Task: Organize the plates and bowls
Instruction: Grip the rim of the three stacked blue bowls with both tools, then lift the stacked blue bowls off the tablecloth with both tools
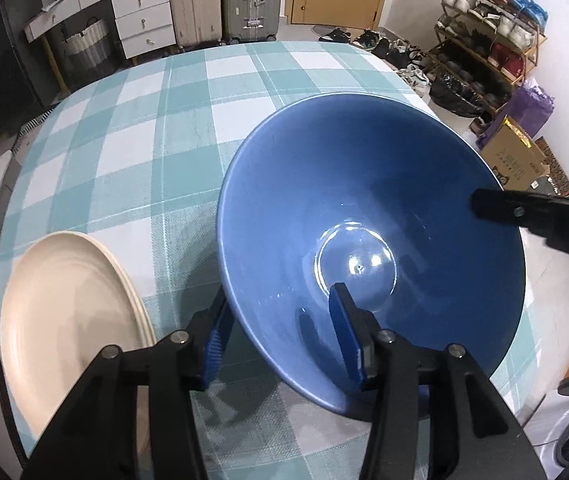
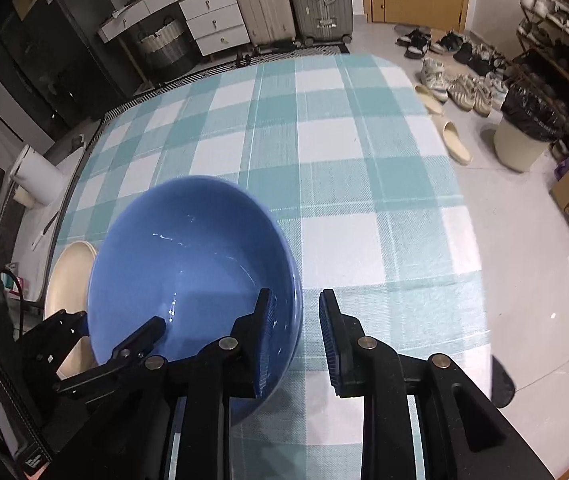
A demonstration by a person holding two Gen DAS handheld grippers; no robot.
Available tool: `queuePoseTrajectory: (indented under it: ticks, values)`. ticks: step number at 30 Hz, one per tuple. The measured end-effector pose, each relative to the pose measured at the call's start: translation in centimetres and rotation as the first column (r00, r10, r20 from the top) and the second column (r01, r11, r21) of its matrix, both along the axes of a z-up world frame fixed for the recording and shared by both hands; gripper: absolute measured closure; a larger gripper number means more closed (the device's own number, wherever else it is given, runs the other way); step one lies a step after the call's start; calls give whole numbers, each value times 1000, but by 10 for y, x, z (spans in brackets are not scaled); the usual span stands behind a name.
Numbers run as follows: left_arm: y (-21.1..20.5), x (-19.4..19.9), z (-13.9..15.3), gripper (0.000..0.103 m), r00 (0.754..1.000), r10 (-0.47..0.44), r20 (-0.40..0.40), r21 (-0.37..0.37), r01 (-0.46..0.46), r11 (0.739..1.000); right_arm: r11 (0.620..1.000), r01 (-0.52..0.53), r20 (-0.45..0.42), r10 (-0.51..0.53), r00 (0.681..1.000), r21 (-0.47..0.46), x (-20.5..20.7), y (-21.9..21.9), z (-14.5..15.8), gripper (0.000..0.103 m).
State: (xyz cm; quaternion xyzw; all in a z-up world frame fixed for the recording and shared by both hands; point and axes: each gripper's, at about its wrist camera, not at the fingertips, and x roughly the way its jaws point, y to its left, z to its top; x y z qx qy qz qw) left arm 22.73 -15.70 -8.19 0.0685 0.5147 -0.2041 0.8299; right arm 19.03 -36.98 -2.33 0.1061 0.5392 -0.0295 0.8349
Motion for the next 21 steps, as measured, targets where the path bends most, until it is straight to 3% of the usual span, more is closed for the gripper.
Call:
queuePoseTrajectory:
  ticks: [14, 21]
  values:
    - [8, 3, -5, 53, 999, 25, -24, -98, -27, 995, 996, -22, 7, 22, 1000, 90, 10, -2, -46, 75]
    - [11, 11, -15, 51, 992, 30, -121, -184, -52, 982, 983, 0, 34, -6, 999, 183, 13, -6, -58, 73]
